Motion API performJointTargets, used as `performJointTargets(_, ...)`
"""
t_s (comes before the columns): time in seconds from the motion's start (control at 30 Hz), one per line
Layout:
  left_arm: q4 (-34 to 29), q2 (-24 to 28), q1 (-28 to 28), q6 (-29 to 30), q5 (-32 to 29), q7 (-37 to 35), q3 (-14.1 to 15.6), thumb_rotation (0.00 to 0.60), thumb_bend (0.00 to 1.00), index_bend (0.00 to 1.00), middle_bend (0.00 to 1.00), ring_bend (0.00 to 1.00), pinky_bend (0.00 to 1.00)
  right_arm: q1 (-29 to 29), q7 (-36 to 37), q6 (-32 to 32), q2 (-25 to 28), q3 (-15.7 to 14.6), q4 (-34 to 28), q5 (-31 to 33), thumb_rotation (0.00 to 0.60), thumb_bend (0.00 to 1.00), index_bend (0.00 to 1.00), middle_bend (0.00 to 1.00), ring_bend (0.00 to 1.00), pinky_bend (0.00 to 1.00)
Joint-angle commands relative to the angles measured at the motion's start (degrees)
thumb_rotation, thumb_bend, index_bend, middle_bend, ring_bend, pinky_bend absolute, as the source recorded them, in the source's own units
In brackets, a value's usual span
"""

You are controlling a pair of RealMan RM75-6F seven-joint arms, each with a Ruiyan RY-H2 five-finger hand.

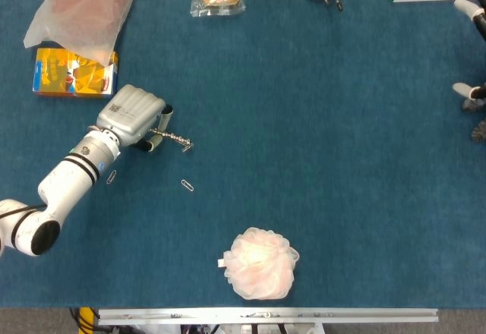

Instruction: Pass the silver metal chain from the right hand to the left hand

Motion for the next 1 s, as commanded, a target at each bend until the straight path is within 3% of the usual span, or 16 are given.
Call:
performJointTargets(0.03,-1.05,0.54,0.22,0.73,0.12,0.56,0.02,0.600,0.36,0.55,1.00,1.00,1.00,-0.01,-0.06,0.07,0.06,0.00,-0.12,-0.04,0.600,0.00,0.13,0.03,0.00,0.03)
performJointTargets(1.0,-12.79,6.67,4.29,7.89,0.91,6.20,2.39,0.600,0.36,0.56,1.00,1.00,1.00,-1.11,1.23,1.78,3.13,-0.44,-4.06,-1.67,0.600,0.00,0.13,0.03,0.00,0.03)
